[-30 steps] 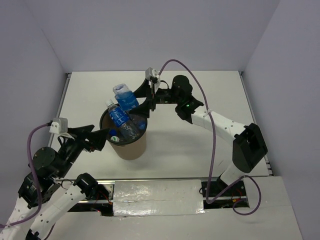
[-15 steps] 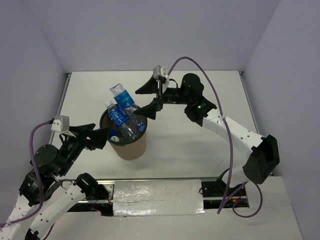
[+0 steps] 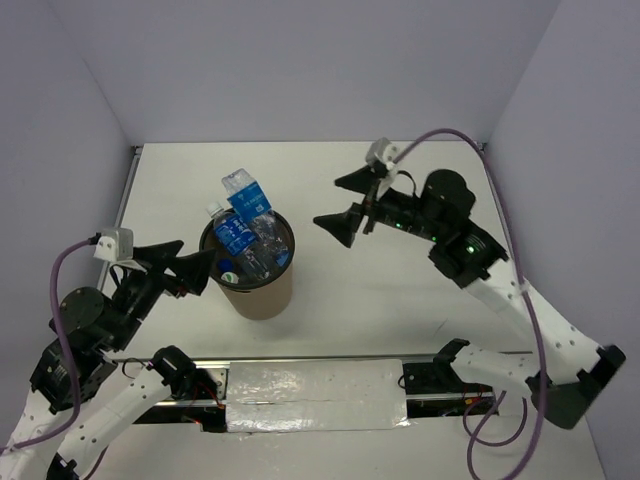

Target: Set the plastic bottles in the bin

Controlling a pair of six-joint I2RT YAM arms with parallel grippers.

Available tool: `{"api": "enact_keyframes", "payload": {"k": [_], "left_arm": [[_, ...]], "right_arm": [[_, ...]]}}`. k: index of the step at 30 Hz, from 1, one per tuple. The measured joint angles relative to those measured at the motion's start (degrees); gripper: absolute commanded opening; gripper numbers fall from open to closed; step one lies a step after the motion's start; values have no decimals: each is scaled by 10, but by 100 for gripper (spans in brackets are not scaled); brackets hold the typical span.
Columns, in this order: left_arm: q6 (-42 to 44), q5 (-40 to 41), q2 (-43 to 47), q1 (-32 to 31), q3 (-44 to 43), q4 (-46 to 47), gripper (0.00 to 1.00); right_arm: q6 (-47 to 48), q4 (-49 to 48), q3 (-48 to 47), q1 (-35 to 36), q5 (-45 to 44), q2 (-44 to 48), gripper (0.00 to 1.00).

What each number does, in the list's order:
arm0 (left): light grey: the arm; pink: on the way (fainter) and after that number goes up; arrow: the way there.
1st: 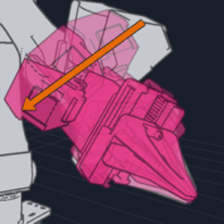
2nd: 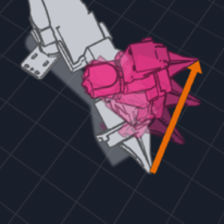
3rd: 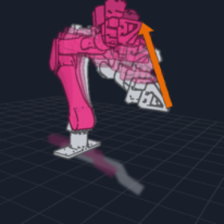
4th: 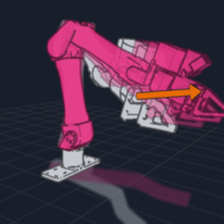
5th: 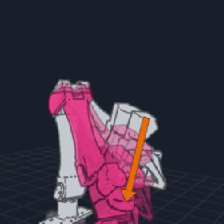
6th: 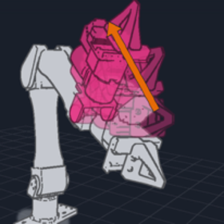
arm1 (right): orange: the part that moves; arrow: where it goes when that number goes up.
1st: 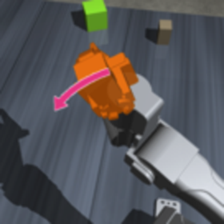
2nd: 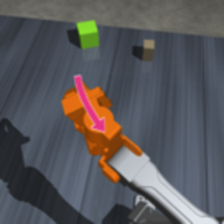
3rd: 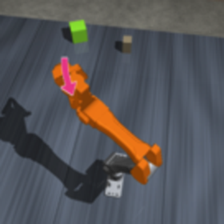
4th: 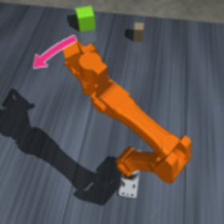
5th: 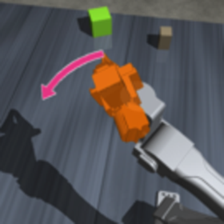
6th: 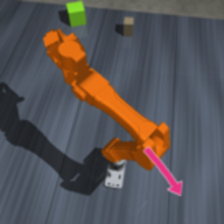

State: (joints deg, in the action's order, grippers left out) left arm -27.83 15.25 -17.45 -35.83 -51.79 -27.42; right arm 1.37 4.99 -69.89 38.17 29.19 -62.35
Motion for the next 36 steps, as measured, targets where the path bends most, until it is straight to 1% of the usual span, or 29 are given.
{"api": "enact_keyframes", "payload": {"k": [4,6,8,10,14,18,22,26,29,31,36], "left_arm": [[30,11,-27,0,-3,6,100],[53,26,-45,0,-3,9,99],[72,47,-62,0,-3,13,100],[91,61,-72,0,2,25,100],[113,74,-77,0,17,41,100],[118,87,-66,0,42,59,100],[125,103,-39,0,59,64,99],[124,114,-23,0,69,75,100],[119,106,-24,7,79,73,99],[111,90,-24,25,94,72,100],[105,63,-45,47,107,38,100]], "right_arm": [[26,62,83,-6,-129,127,100],[38,82,130,-8,-179,192,100],[44,113,167,-9,-222,245,100],[43,144,185,-9,-265,275,100],[27,178,216,-9,-330,275,100],[8,201,255,-10,-371,269,100],[-5,201,275,-10,-399,271,100],[-18,167,299,-10,-435,288,100],[-22,161,319,-10,-452,301,100],[-26,154,319,-11,-456,301,100],[-35,151,319,-11,-468,303,100]]}}
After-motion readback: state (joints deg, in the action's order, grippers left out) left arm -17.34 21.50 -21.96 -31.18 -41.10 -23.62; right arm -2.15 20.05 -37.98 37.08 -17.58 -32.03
